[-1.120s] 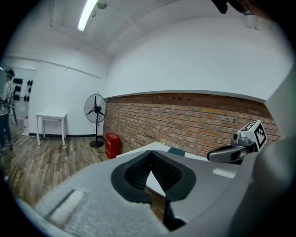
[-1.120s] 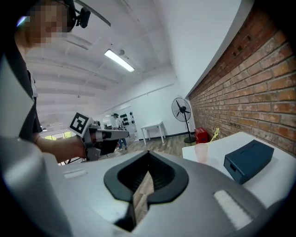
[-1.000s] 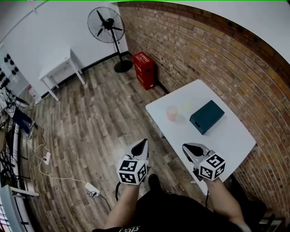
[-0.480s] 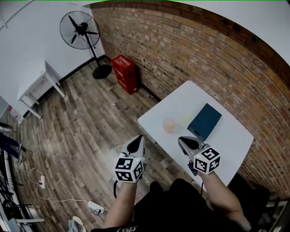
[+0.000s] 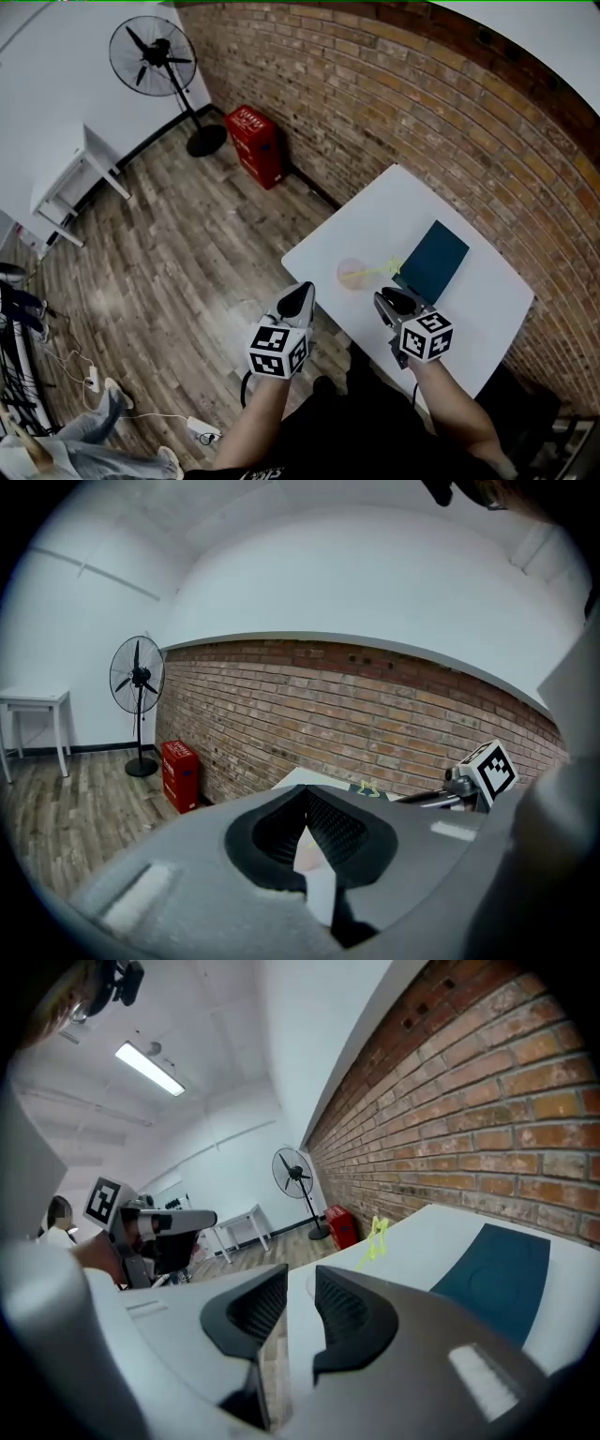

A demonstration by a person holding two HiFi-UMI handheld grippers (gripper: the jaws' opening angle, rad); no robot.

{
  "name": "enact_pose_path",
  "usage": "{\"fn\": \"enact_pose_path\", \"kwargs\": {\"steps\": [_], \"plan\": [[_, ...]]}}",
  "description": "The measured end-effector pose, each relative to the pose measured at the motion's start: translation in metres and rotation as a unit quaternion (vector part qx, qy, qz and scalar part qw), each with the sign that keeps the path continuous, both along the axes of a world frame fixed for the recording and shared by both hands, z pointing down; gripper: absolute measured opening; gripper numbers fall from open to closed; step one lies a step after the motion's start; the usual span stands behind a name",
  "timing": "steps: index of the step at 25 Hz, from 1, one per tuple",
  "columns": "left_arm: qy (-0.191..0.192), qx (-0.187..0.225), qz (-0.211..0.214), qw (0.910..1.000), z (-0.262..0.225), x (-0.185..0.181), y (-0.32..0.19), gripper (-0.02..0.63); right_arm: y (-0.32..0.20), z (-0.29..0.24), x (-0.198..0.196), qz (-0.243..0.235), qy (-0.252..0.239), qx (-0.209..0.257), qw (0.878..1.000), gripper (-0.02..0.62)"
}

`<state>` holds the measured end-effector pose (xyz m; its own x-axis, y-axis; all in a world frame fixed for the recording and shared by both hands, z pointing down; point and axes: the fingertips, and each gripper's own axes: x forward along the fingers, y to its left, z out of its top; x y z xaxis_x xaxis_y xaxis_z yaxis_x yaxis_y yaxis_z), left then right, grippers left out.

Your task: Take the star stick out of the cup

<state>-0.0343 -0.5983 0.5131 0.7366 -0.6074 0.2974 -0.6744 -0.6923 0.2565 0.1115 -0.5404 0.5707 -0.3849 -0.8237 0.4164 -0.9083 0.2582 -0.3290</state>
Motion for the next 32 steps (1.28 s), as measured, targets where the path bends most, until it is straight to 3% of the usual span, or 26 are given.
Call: {"fn": "enact_pose_path", "kwargs": {"steps": [14, 21, 32], "plan": [[-0.052, -0.065, 0.020, 0.9963, 0.069, 0.044, -0.027, 0.008, -0.053, 0.058, 0.035, 0.012, -0.038, -0.010, 0.999, 0.101], [-0.070, -0.082, 0.000, 0.9941, 0.087, 0.033, -0.033, 0.008, -0.069, 0.080, 0.033, 0.011, -0.045, -0.015, 0.999, 0.093], [-0.059, -0.084, -0.014, 0.9946, 0.083, 0.026, -0.034, 0.008, -0.072, 0.084, 0.032, 0.014, -0.019, -0.018, 1.000, 0.020]]}}
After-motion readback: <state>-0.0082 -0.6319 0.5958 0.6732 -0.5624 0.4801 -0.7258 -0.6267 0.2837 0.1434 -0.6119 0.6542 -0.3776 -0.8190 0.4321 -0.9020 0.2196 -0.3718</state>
